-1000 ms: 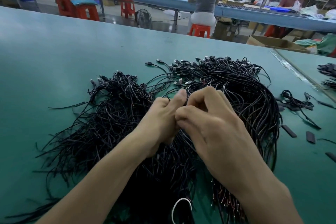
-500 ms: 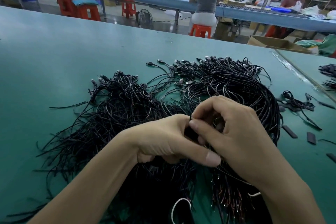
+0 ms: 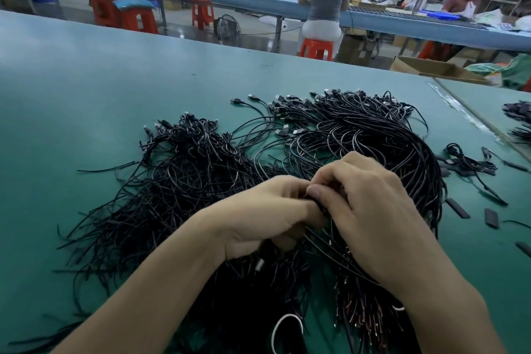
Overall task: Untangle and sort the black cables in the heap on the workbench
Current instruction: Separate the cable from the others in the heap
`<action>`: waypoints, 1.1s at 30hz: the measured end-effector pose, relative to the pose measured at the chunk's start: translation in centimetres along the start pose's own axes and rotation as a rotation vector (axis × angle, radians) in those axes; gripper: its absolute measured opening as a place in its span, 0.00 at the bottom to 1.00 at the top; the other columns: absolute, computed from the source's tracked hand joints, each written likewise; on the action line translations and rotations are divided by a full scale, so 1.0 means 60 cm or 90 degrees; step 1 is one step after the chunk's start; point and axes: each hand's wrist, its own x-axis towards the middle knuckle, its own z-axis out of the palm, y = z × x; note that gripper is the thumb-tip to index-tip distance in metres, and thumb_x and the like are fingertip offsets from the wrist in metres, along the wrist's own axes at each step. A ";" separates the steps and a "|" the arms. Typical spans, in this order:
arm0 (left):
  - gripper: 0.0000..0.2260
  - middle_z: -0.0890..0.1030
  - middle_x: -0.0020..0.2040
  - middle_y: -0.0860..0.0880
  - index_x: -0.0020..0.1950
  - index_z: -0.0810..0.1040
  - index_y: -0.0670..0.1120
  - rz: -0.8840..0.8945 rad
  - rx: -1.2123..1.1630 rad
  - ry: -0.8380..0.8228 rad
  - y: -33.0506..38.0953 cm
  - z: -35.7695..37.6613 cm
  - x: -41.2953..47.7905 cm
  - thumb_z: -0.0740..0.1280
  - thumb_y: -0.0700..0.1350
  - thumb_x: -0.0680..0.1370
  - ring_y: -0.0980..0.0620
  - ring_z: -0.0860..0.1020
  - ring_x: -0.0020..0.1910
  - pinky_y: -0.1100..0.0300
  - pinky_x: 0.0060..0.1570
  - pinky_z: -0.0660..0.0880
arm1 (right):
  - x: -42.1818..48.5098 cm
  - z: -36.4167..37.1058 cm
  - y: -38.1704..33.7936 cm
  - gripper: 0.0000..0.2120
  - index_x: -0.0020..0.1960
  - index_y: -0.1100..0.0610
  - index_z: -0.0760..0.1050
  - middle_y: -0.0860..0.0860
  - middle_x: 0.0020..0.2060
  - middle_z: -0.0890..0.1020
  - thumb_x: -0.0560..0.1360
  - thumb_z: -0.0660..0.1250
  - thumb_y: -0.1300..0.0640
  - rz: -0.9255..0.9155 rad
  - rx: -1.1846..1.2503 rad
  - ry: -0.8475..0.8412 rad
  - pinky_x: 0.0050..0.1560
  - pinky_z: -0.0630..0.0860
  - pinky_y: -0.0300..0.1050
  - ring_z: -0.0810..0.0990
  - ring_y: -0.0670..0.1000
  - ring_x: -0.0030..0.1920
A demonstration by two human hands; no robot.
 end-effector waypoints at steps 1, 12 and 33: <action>0.09 0.67 0.31 0.52 0.41 0.72 0.47 0.003 -0.081 0.017 0.003 0.002 0.002 0.60 0.34 0.76 0.58 0.63 0.25 0.67 0.23 0.59 | 0.001 0.001 0.000 0.07 0.46 0.46 0.78 0.40 0.43 0.75 0.76 0.62 0.46 0.001 -0.018 0.024 0.46 0.67 0.41 0.70 0.43 0.49; 0.19 0.75 0.33 0.52 0.33 0.75 0.48 0.295 -0.477 0.264 0.011 0.008 0.009 0.61 0.57 0.80 0.57 0.73 0.32 0.61 0.41 0.71 | 0.003 0.035 -0.046 0.08 0.41 0.52 0.80 0.52 0.33 0.81 0.79 0.67 0.55 0.111 0.478 0.063 0.33 0.73 0.45 0.75 0.51 0.31; 0.11 0.74 0.27 0.53 0.38 0.77 0.49 0.329 0.161 0.406 -0.016 -0.015 0.016 0.79 0.49 0.70 0.55 0.71 0.26 0.64 0.28 0.68 | 0.013 0.018 0.006 0.12 0.37 0.52 0.81 0.41 0.28 0.79 0.79 0.67 0.60 0.106 0.582 0.106 0.35 0.71 0.27 0.75 0.37 0.30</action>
